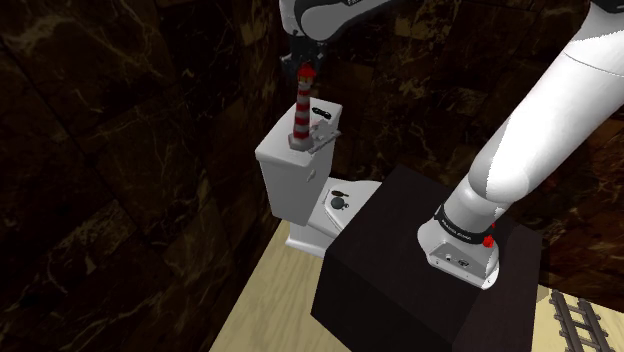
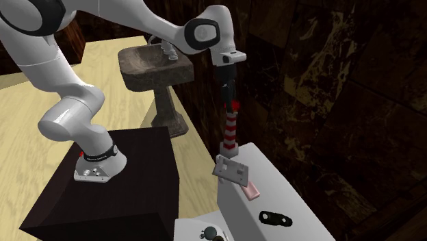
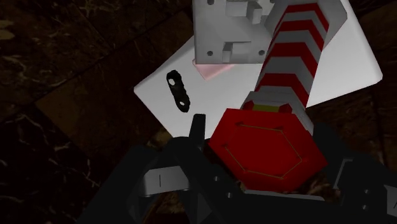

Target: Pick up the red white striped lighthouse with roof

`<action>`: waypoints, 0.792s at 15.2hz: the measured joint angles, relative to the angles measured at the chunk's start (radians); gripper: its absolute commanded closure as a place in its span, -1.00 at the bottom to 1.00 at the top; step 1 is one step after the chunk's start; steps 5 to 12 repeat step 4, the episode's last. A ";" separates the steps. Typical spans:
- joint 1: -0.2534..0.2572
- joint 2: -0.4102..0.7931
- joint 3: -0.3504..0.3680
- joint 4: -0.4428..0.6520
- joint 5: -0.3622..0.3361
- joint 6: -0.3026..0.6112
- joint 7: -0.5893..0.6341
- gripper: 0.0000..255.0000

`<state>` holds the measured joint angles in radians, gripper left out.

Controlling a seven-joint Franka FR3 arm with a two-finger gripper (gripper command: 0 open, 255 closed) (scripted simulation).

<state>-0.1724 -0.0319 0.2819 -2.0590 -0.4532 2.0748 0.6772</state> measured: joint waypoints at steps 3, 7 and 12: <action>0.001 -0.009 0.001 0.029 0.011 -0.034 -0.018 1.00; 0.001 -0.015 0.000 0.030 0.015 -0.040 -0.022 1.00; 0.001 -0.015 0.000 0.030 0.015 -0.040 -0.022 1.00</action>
